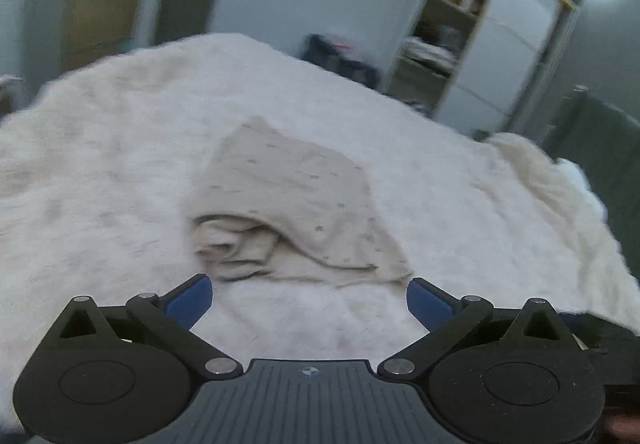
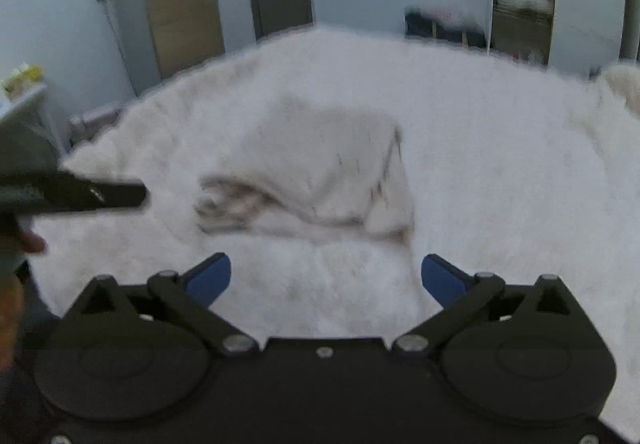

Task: Fold clothes

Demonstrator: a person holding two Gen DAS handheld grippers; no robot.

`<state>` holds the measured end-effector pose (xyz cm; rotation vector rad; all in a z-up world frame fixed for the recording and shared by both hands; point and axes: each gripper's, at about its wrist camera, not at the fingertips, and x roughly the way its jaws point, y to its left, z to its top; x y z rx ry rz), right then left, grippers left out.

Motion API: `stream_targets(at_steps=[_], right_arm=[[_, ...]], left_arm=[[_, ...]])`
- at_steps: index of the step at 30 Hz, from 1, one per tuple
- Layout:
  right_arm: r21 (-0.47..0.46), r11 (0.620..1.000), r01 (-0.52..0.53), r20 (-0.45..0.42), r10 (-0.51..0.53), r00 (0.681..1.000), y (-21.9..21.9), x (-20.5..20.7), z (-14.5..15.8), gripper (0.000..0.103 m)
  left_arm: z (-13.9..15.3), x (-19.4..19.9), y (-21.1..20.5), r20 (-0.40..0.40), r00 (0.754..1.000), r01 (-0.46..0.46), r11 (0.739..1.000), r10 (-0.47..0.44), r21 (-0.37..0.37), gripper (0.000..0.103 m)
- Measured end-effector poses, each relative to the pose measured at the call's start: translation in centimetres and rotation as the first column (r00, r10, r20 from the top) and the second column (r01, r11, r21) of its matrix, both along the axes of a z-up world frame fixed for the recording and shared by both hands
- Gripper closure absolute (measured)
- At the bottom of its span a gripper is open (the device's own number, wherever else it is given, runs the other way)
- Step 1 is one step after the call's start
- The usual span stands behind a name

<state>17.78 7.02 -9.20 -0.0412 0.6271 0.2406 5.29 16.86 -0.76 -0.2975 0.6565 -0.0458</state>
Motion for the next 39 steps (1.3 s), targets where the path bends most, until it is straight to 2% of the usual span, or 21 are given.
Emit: stream_targets(at_steps=[3, 5, 7, 11, 14, 18, 27, 39], right_arm=[[-0.055, 0.996, 0.063, 0.024, -0.062, 0.998, 0.4, -2.9, 2.9, 0.0], [-0.09, 0.992, 0.09, 0.025, -0.089, 0.996, 0.4, -4.9, 4.4, 0.0], [-0.086, 0.993, 0.085, 0.004, -0.085, 0.996, -0.2, -5.9, 5.2, 0.0], [-0.058, 0.987, 0.147, -0.031, -0.149, 0.988, -0.9, -6.3, 5.8, 0.0], [-0.026, 0.986, 0.162, -0.046, -0.163, 0.985, -1.0, -6.2, 5.8, 0.0], [-0.05, 0.984, 0.171, -0.054, -0.174, 0.983, 0.0, -6.3, 4.5, 0.002], [-0.081, 0.987, 0.141, -0.062, -0.146, 0.987, 1.7, -6.8, 3.3, 0.003], [-0.069, 0.99, 0.122, -0.051, -0.126, 0.991, 2.5, -7.5, 3.5, 0.003]], left_arm=[[1.3, -1.4, -1.8, -0.029, 1.0, 0.005, 0.998, -0.003, 0.056, 0.0], [2.3, -1.8, -3.7, -0.081, 0.996, -0.018, 0.983, 0.033, 0.183, 0.0], [3.2, -2.2, -4.9, -0.118, 0.992, -0.012, 0.971, 0.041, 0.239, 0.0], [4.8, -3.6, -5.7, -0.123, 0.992, -0.01, 0.976, 0.038, 0.216, 0.0], [5.6, -4.6, -6.1, -0.093, 0.995, -0.002, 0.963, 0.029, 0.269, 0.0], [6.3, -5.1, -5.8, -0.073, 0.997, -0.004, 0.967, 0.023, 0.253, 0.0], [5.6, -5.0, -5.6, -0.078, 0.997, 0.005, 0.955, 0.019, 0.297, 0.0], [5.5, -5.3, -5.3, -0.077, 0.997, 0.015, 0.96, 0.007, 0.279, 0.0]])
